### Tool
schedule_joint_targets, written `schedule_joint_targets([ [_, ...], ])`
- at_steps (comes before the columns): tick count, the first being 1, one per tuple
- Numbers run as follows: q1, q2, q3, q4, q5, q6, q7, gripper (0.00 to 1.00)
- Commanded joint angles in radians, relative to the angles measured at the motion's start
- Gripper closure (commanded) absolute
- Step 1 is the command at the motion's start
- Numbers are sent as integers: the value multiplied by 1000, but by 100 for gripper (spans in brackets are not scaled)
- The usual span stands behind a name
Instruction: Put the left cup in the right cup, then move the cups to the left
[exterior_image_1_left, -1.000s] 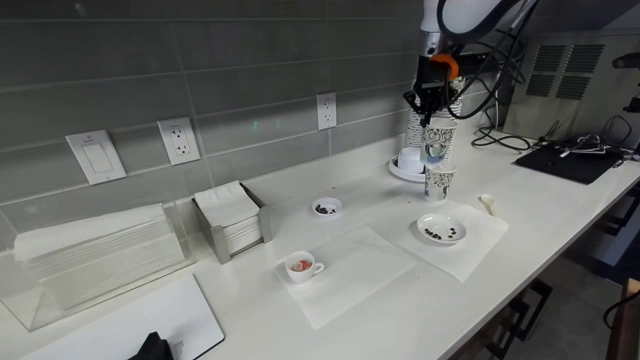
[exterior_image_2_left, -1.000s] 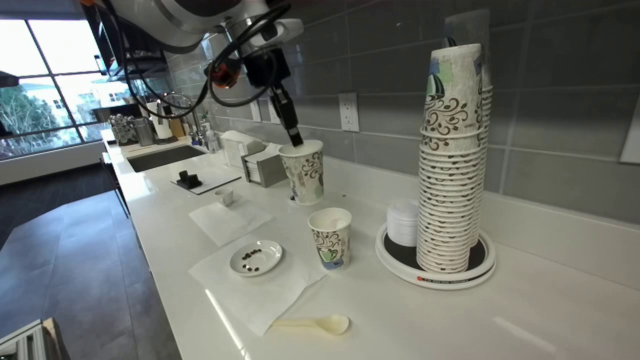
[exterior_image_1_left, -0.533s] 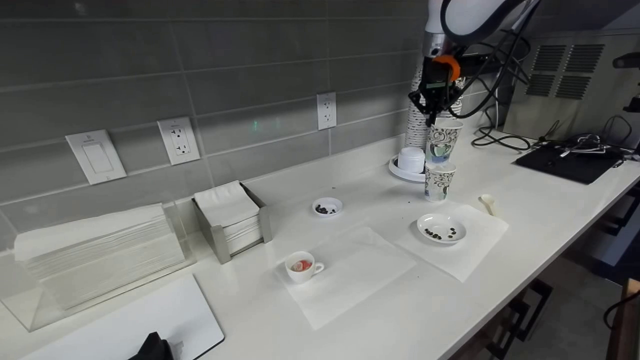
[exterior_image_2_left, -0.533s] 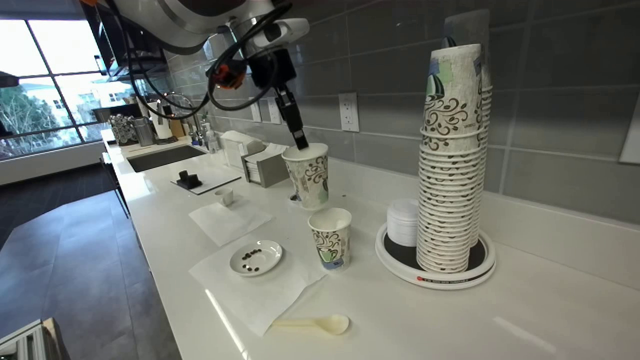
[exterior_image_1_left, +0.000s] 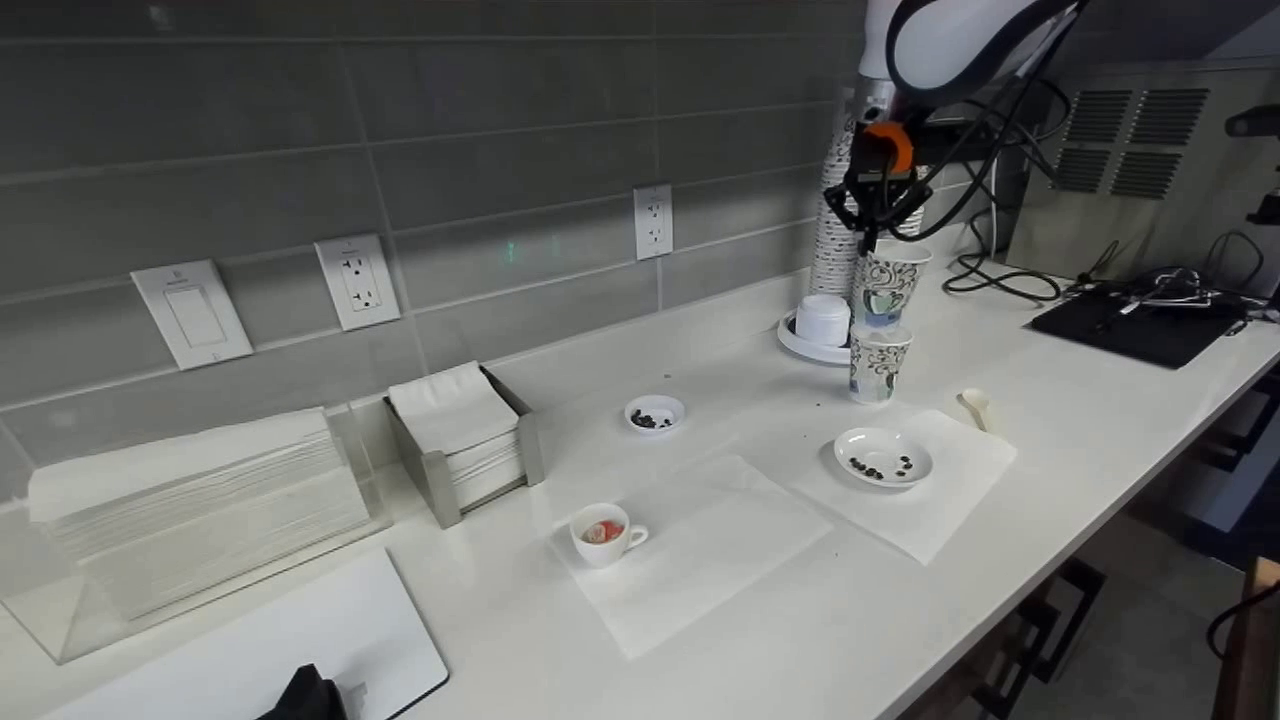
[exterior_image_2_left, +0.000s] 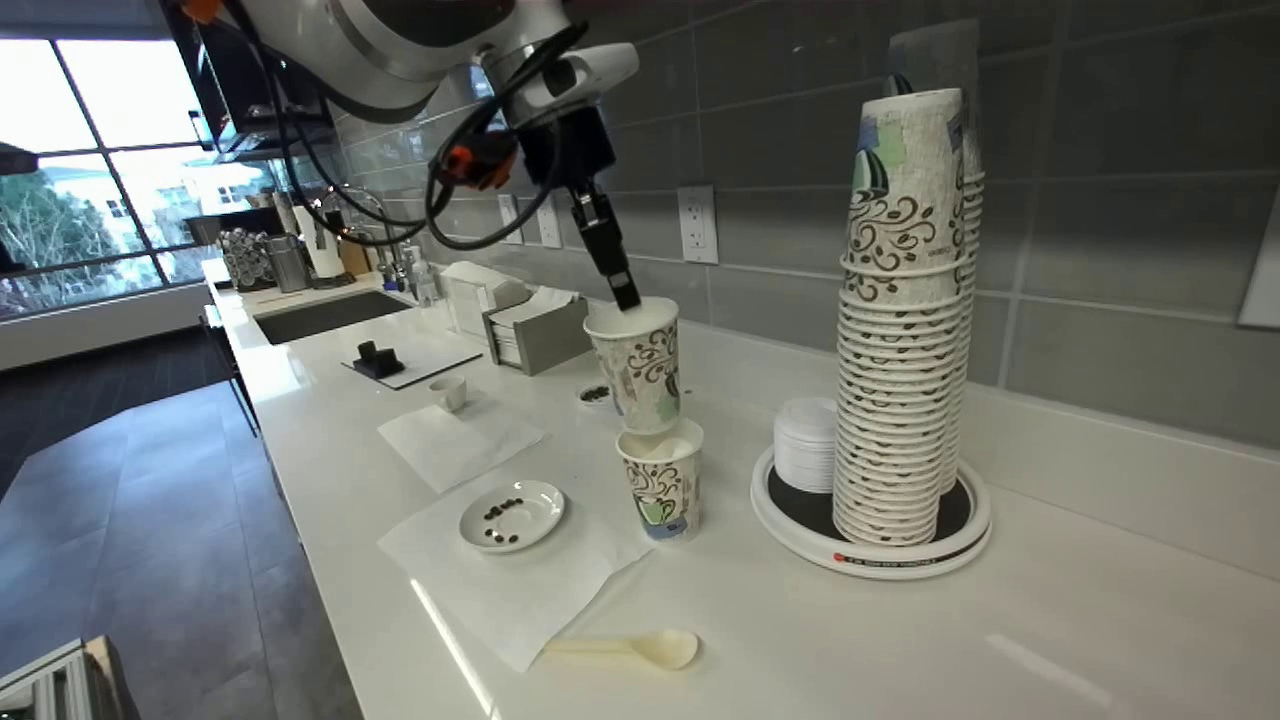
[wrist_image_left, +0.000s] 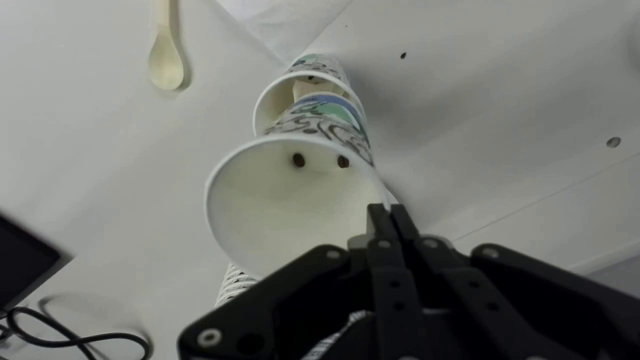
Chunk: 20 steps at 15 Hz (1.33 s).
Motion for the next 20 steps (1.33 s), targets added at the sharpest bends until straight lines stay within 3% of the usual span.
schedule_joint_targets([
  [1, -14, 10, -2, -10, -33, 55, 71, 99],
  [11, -2, 101, -14, 8, -59, 51, 138, 99],
  [20, 2, 181, -15, -9, 52, 82, 78, 99],
])
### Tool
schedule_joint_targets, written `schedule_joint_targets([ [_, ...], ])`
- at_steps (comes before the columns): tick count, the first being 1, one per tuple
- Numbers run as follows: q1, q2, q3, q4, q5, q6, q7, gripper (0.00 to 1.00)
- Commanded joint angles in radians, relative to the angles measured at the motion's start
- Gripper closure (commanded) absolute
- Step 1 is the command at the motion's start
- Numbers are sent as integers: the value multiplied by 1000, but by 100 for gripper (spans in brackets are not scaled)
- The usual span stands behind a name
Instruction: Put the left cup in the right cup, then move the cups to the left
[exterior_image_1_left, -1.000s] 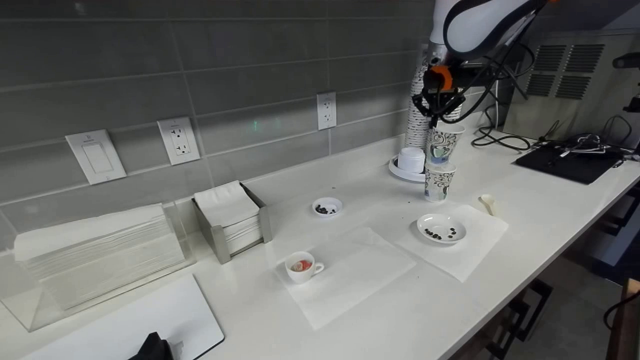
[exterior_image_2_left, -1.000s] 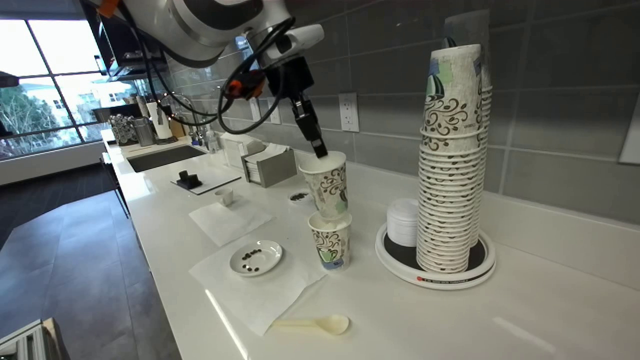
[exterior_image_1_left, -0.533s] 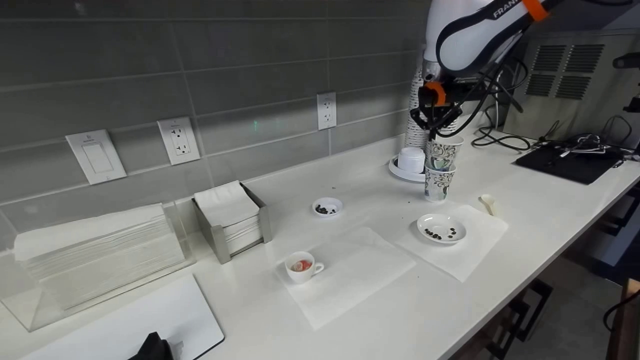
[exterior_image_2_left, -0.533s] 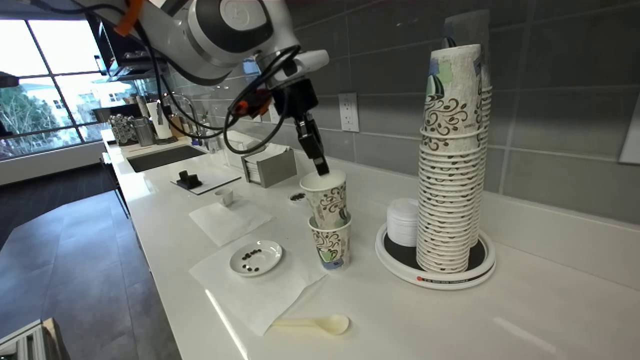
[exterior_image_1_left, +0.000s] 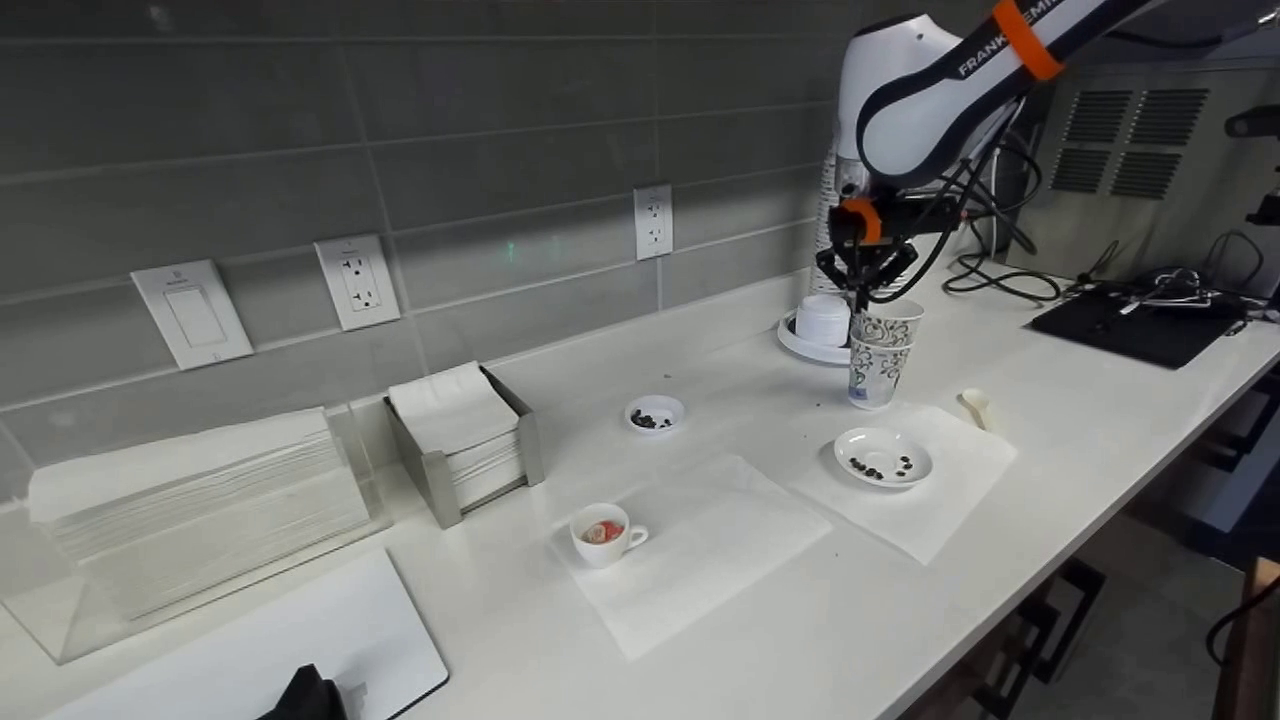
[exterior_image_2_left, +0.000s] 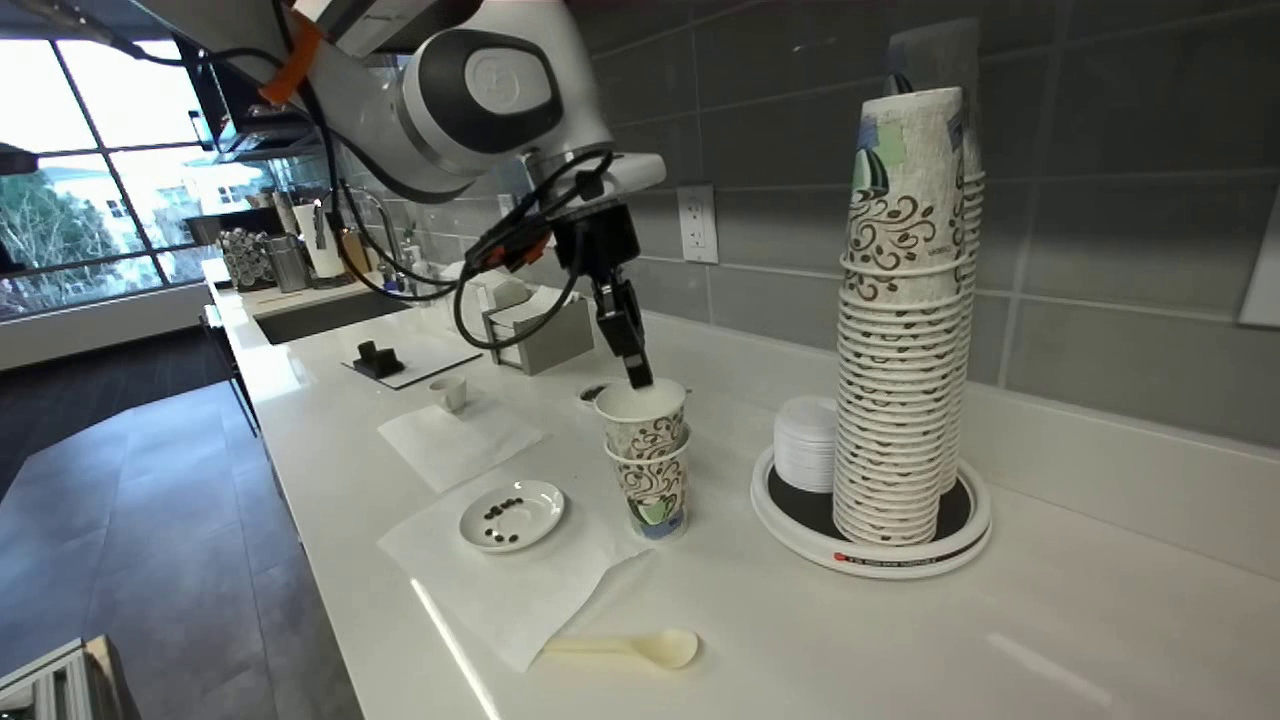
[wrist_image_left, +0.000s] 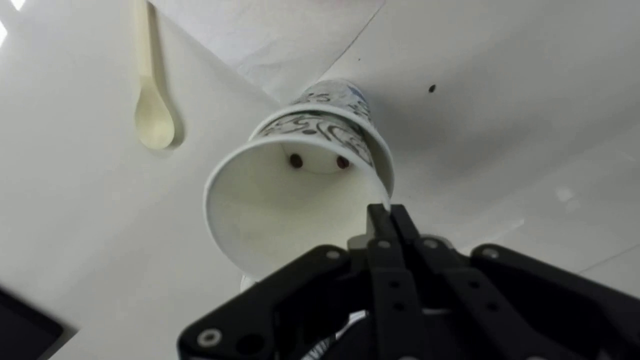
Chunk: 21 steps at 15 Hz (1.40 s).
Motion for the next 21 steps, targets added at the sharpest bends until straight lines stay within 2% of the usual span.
schedule_joint_targets([
  [1, 5, 35, -8, -9, 76, 37, -34, 99],
  [10, -8, 80, -14, -33, 269, 149, -146, 99],
  [16, -41, 81, -23, -94, 451, 227, -291, 99],
  [21, -81, 68, -37, -146, 606, 249, -431, 99],
])
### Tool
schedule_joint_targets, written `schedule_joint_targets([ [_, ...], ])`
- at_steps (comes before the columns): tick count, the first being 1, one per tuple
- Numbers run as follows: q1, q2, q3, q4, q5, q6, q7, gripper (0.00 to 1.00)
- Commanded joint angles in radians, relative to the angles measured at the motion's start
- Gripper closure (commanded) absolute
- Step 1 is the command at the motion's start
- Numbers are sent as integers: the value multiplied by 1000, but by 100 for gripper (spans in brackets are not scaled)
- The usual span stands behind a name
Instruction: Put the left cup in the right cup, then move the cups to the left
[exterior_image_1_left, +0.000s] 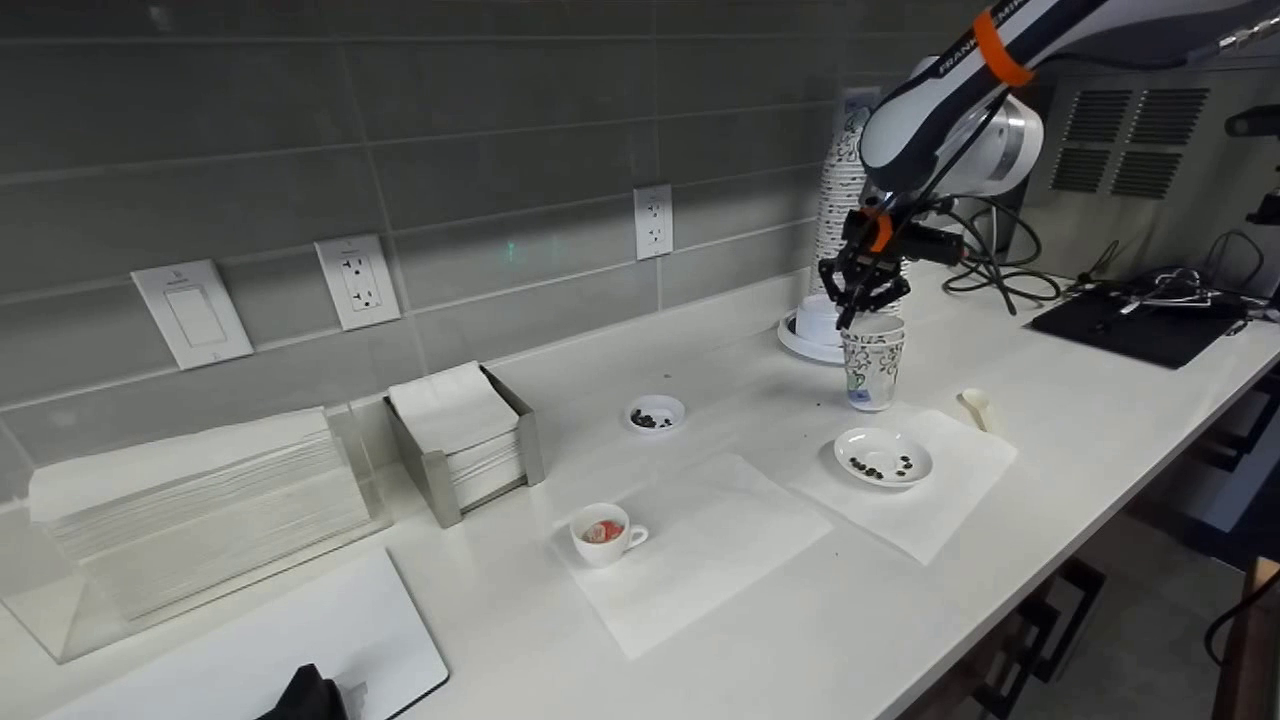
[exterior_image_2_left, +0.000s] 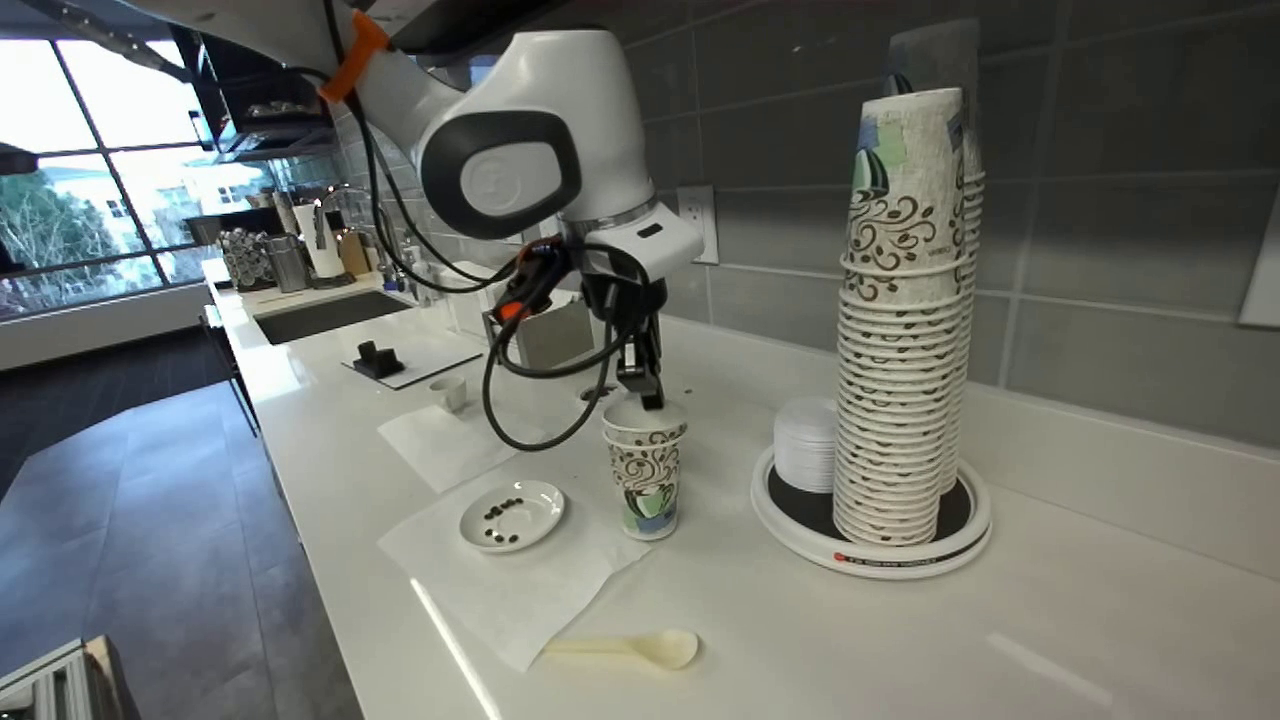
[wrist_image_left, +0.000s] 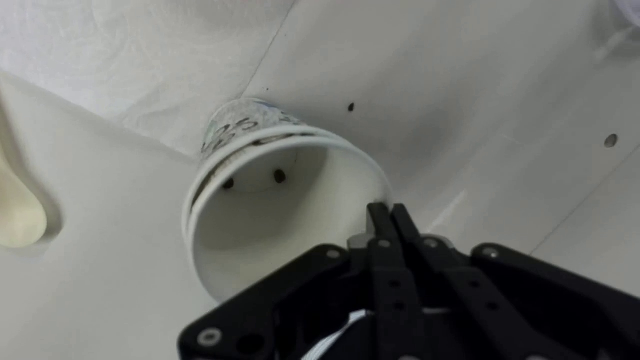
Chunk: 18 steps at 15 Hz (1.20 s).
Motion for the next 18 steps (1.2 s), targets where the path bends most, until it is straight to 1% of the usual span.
schedule_joint_targets([
  [1, -37, 15, -10, -89, 124, 33, -132, 99],
  [4, -58, 14, -8, -106, 226, 27, -237, 99],
  [7, -64, 10, -8, -116, 287, 22, -333, 99],
  [8, -41, -33, -9, -53, 253, 1, -253, 96],
  [10, -44, -36, -8, -59, 271, 1, -283, 96],
  [18, -44, -38, -8, -62, 273, 1, -289, 96],
])
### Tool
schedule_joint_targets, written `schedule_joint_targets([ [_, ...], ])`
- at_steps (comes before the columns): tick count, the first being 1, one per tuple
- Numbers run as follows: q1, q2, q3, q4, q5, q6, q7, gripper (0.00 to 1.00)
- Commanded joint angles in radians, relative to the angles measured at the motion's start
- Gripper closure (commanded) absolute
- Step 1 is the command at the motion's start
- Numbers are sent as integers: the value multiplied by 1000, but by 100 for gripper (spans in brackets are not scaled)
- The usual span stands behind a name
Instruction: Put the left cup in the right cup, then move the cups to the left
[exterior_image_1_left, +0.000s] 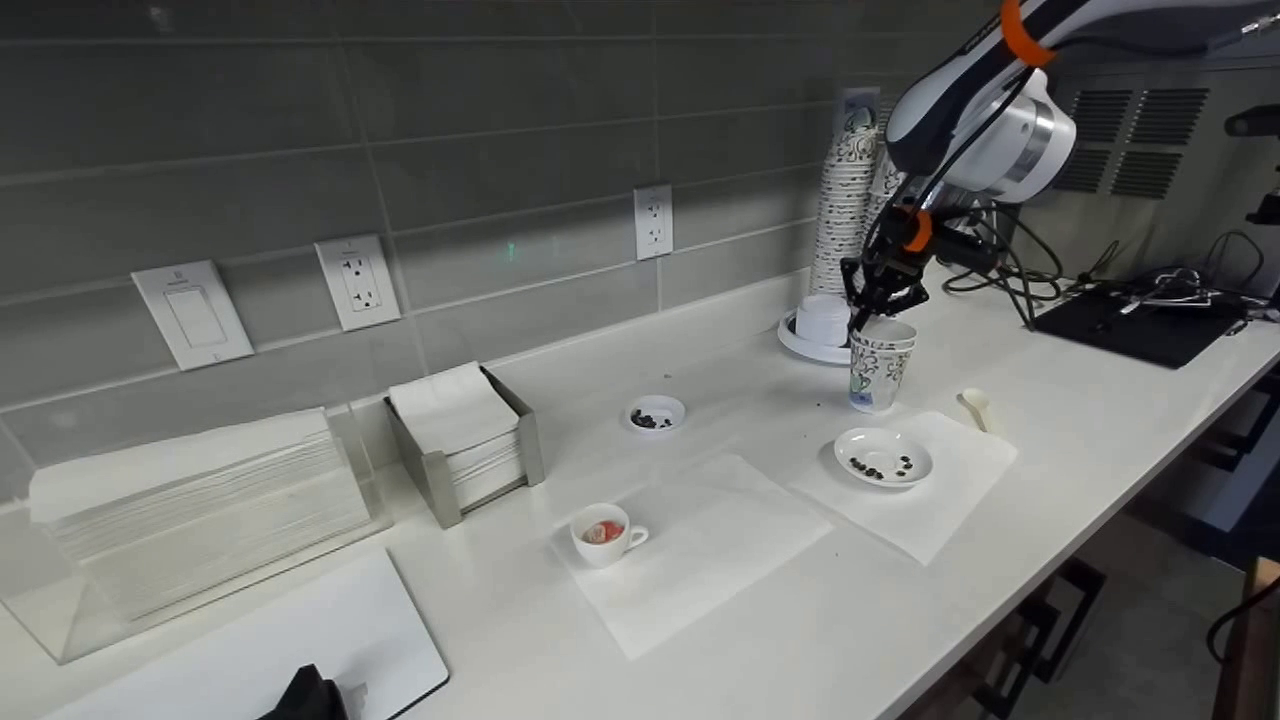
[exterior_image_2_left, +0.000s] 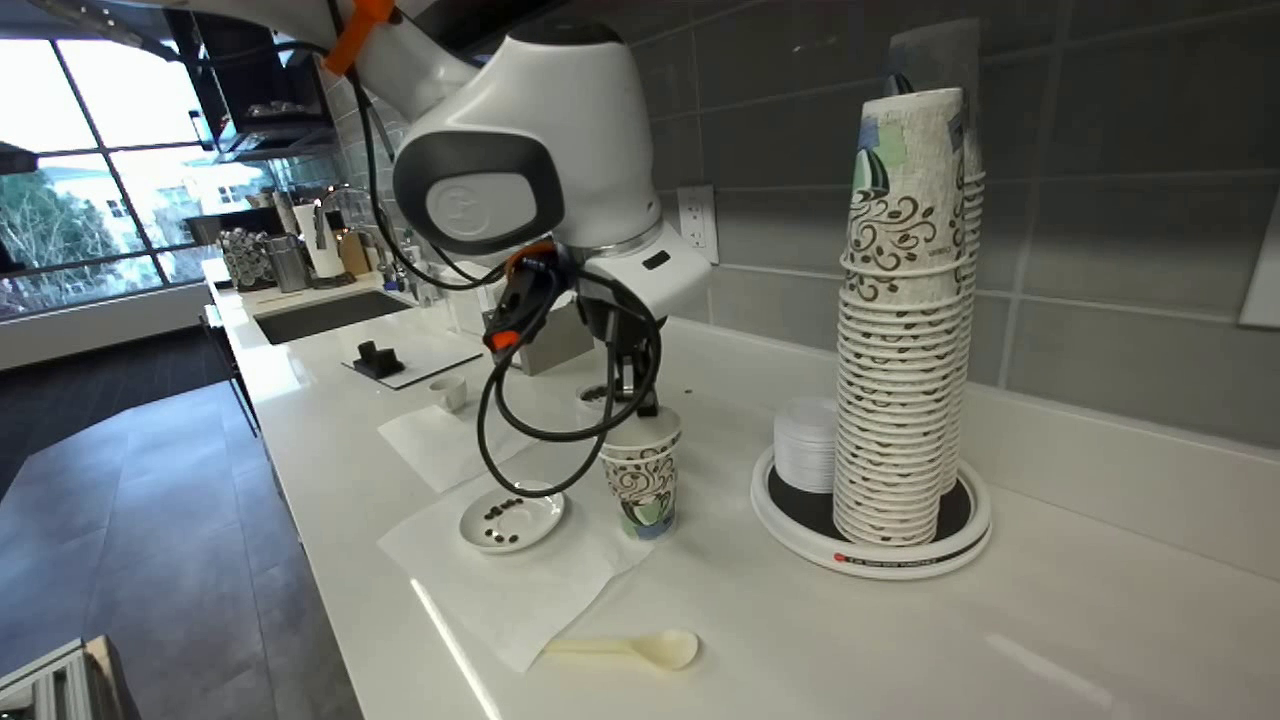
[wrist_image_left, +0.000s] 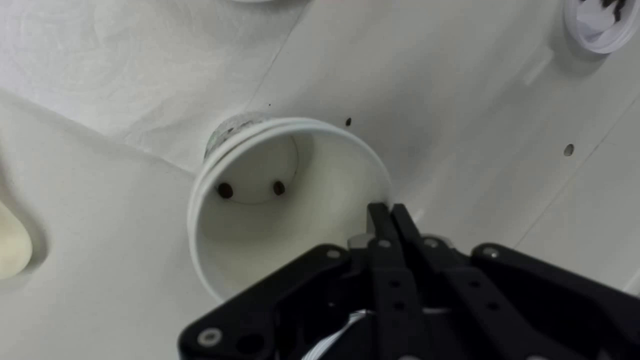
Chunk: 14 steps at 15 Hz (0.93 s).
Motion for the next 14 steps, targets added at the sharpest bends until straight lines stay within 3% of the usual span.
schedule_joint_targets([
  [1, 4, -1, -4, 1, -1, -2, 2, 96],
  [9, 4, -1, -4, 1, -1, -2, 1, 99],
  [14, -13, 62, -2, 32, 52, 14, -46, 99],
])
